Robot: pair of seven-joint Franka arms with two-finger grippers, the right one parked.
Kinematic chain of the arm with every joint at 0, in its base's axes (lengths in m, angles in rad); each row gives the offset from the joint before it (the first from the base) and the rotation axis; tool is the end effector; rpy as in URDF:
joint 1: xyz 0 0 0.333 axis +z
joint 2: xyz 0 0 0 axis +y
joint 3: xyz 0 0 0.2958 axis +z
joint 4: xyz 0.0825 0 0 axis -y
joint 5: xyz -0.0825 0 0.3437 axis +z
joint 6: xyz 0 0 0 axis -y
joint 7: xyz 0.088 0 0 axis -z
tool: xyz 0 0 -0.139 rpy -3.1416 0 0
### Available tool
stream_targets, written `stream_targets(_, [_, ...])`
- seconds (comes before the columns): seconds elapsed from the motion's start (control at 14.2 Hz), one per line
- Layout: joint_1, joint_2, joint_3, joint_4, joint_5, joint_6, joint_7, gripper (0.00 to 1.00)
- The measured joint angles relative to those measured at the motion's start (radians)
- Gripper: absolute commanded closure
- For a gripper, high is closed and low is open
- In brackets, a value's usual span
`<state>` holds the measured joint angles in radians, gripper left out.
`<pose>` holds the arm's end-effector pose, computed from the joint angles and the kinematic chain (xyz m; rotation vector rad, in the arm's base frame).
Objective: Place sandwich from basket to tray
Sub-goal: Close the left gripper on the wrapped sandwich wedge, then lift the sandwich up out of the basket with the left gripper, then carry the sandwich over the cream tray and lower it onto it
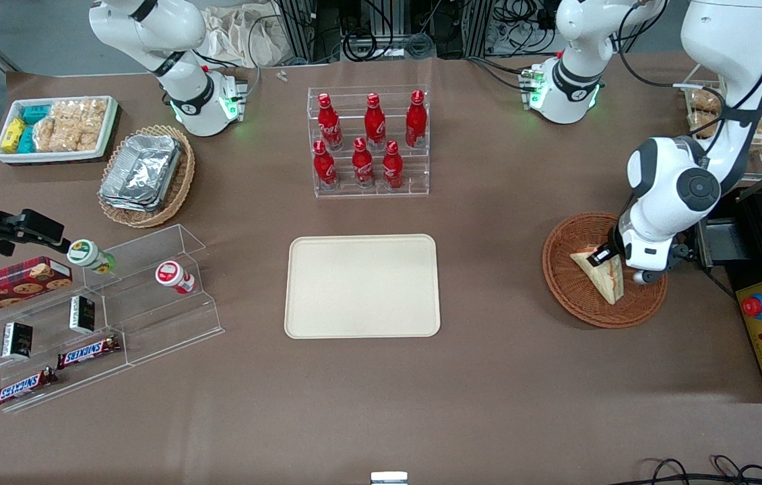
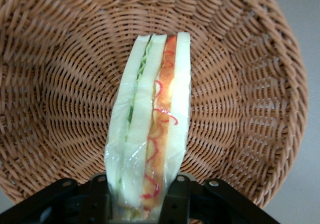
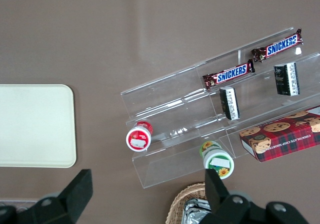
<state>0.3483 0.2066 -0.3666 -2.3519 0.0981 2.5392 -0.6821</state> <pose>0.4862 -0.0124 0.2302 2.9905 0.9084 -0.0140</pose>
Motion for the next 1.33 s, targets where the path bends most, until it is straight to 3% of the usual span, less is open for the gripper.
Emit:
stream_targets(0.21, [0.0, -0.058, -0.008, 0.011, 0.004, -0.035, 0.049, 1.0])
stream_targets(0.42, [-0.001, -0.162, -0.023, 0.093, 0.003, -0.251, 0.135, 1.0])
stream_targets(0.77, [-0.001, -0.196, -0.044, 0.498, -0.036, -0.781, 0.352, 1.0])
stream_targets(1.05, [-0.003, -0.162, -0.203, 0.659, -0.049, -0.918, 0.375, 1.0])
stream_targets(1.33, [-0.01, -0.101, -0.421, 0.679, -0.125, -0.91, 0.201, 1.0])
